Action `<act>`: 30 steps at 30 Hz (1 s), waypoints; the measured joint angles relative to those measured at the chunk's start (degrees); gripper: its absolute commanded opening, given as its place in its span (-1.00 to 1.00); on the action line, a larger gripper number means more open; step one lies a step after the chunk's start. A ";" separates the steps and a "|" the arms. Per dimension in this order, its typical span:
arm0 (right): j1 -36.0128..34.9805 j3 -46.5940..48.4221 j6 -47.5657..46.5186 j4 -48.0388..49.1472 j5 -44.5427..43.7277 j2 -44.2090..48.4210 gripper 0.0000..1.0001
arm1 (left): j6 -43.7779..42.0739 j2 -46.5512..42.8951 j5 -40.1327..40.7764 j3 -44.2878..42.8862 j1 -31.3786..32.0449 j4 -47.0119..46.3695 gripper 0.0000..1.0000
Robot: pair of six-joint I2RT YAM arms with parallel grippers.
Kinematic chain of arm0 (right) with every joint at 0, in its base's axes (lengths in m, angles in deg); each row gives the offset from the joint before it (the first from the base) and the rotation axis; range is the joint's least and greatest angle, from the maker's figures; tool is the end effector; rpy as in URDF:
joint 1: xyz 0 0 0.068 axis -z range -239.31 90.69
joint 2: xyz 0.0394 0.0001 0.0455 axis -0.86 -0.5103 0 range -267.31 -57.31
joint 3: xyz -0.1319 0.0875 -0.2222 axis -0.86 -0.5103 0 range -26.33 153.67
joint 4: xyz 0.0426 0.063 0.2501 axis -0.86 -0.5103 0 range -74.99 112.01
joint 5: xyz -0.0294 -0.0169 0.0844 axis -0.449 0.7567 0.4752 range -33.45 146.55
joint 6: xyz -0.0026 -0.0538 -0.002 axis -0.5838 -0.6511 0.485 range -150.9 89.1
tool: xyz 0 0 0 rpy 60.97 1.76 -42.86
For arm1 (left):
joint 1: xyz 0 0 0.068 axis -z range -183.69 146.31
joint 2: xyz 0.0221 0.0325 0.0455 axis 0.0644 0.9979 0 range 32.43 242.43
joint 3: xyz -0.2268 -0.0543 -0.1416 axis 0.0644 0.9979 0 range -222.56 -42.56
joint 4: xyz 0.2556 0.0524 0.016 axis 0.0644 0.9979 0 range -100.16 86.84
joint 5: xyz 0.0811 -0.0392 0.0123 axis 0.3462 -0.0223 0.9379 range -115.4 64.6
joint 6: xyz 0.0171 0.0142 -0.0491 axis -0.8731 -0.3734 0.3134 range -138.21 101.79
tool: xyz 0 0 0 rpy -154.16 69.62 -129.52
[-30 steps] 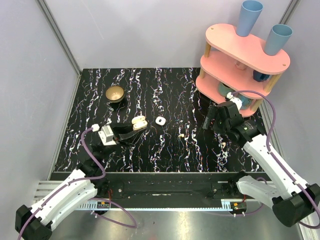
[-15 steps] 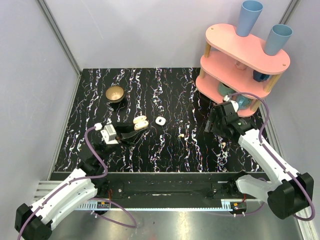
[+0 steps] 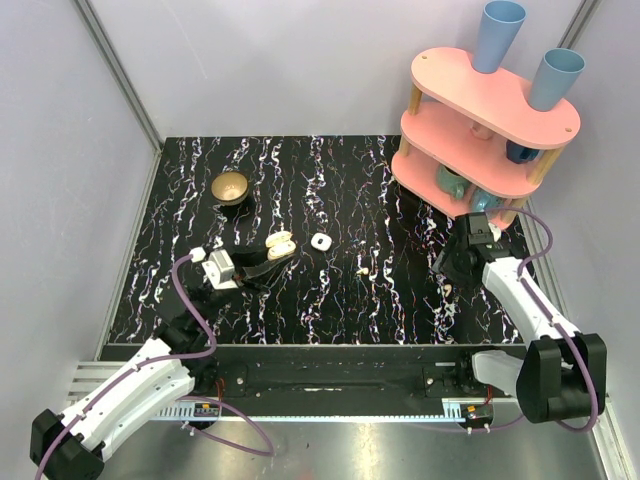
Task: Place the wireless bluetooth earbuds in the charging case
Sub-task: Pick up the right earbud from the corner of the board.
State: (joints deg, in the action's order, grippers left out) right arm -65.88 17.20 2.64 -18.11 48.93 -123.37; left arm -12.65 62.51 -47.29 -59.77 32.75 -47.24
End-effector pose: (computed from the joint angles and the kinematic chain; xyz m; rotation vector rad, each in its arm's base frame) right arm 0.2115 0.0196 0.2192 0.6595 2.5653 0.0553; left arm 0.1057 -0.0947 0.2937 0.6504 1.0374 -0.8617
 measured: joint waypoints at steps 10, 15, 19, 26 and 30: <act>0.37 -0.37 0.81 2.73 -1.22 -4.07 0.12 | -1.09 -0.70 0.87 0.00 0.00 1.01 -1.00; 0.37 -0.37 0.87 3.02 -1.99 -7.87 0.16 | -1.14 -0.87 0.98 0.00 0.00 1.07 -1.00; 0.61 -0.37 0.87 3.08 -2.99 -8.22 0.15 | -1.29 -1.09 1.03 0.00 -0.02 1.29 -1.00; 1.49 -0.55 1.49 3.85 -3.34 -10.45 0.25 | -2.32 -1.86 1.46 0.00 -0.02 1.81 -1.00; 1.53 -0.96 2.32 4.57 -3.45 -9.70 0.34 | -2.99 -2.71 1.86 0.00 0.00 2.51 -1.00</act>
State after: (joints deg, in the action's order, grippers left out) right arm -64.35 16.24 4.95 -13.54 45.48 -133.07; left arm -15.64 59.80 -45.43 -59.77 32.75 -44.73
